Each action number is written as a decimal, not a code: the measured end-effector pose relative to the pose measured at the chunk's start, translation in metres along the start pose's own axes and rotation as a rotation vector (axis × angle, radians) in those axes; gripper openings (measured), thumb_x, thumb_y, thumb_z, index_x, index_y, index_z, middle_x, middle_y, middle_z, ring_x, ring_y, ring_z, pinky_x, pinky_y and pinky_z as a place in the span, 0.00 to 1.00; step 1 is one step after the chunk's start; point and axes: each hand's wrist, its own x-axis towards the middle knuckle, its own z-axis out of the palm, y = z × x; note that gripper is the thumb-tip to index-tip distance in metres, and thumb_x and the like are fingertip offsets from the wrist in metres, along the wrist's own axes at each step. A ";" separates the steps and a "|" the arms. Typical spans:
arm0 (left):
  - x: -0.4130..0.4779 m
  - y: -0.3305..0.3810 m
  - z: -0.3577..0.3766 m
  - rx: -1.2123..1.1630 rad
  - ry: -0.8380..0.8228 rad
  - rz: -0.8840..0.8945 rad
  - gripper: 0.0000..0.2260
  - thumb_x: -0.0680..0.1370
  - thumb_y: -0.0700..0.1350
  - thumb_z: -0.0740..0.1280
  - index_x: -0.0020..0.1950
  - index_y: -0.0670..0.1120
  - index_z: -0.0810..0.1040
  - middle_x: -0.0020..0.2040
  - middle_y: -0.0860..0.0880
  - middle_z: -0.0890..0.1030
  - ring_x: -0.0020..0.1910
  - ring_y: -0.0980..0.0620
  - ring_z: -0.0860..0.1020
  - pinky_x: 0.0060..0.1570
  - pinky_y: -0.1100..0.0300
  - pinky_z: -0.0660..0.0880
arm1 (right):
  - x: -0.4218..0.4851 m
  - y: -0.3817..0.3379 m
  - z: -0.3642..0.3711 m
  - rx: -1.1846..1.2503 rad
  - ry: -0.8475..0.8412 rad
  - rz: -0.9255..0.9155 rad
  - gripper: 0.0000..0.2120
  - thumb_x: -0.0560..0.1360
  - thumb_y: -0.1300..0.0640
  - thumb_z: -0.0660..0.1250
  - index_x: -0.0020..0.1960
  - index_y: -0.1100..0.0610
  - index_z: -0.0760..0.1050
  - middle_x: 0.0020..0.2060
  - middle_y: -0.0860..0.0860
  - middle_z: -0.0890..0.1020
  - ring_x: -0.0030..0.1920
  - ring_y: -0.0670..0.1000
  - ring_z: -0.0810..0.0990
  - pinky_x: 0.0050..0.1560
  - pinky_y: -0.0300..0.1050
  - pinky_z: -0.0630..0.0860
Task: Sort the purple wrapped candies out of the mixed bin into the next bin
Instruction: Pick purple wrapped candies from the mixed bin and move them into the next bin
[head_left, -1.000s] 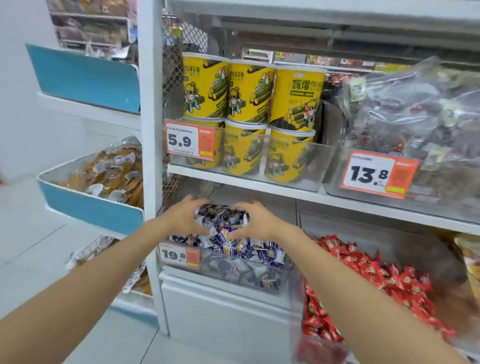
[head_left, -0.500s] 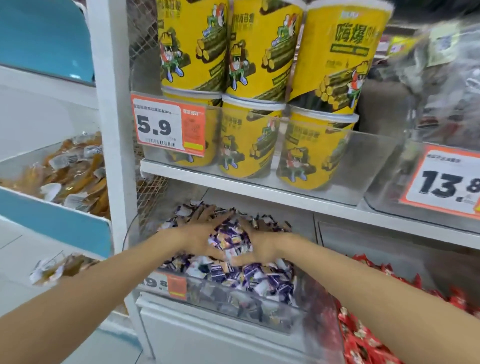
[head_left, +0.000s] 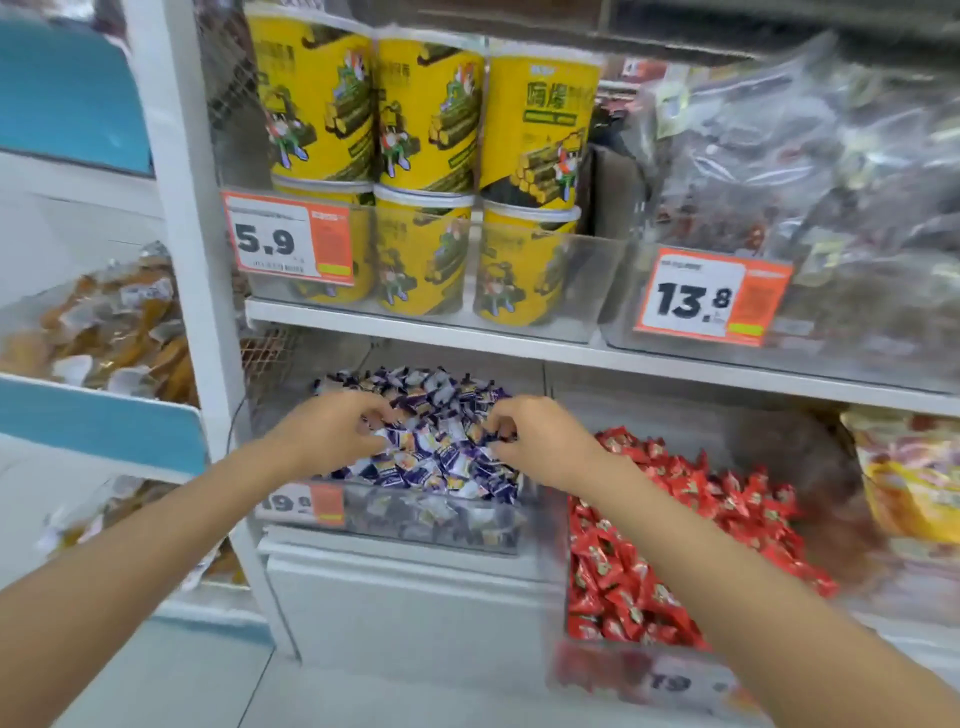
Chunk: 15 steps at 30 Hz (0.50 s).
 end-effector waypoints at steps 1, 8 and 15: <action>-0.008 0.016 0.000 -0.004 0.003 0.030 0.09 0.75 0.53 0.70 0.55 0.57 0.77 0.53 0.56 0.82 0.47 0.59 0.79 0.49 0.57 0.78 | -0.019 0.004 -0.008 0.029 0.074 0.015 0.04 0.72 0.61 0.68 0.47 0.56 0.78 0.42 0.51 0.78 0.45 0.54 0.77 0.49 0.53 0.77; -0.023 0.161 0.012 -0.114 0.092 0.260 0.05 0.75 0.46 0.71 0.48 0.56 0.80 0.39 0.63 0.78 0.40 0.62 0.77 0.44 0.58 0.75 | -0.170 0.089 -0.075 -0.042 0.289 0.255 0.04 0.72 0.61 0.71 0.46 0.60 0.81 0.39 0.51 0.77 0.42 0.52 0.75 0.49 0.50 0.74; 0.015 0.290 0.073 -0.129 -0.014 0.436 0.10 0.74 0.47 0.72 0.54 0.52 0.81 0.47 0.56 0.80 0.42 0.57 0.75 0.48 0.60 0.73 | -0.262 0.187 -0.093 -0.059 0.380 0.522 0.20 0.67 0.57 0.75 0.59 0.56 0.80 0.54 0.59 0.78 0.58 0.60 0.75 0.58 0.50 0.70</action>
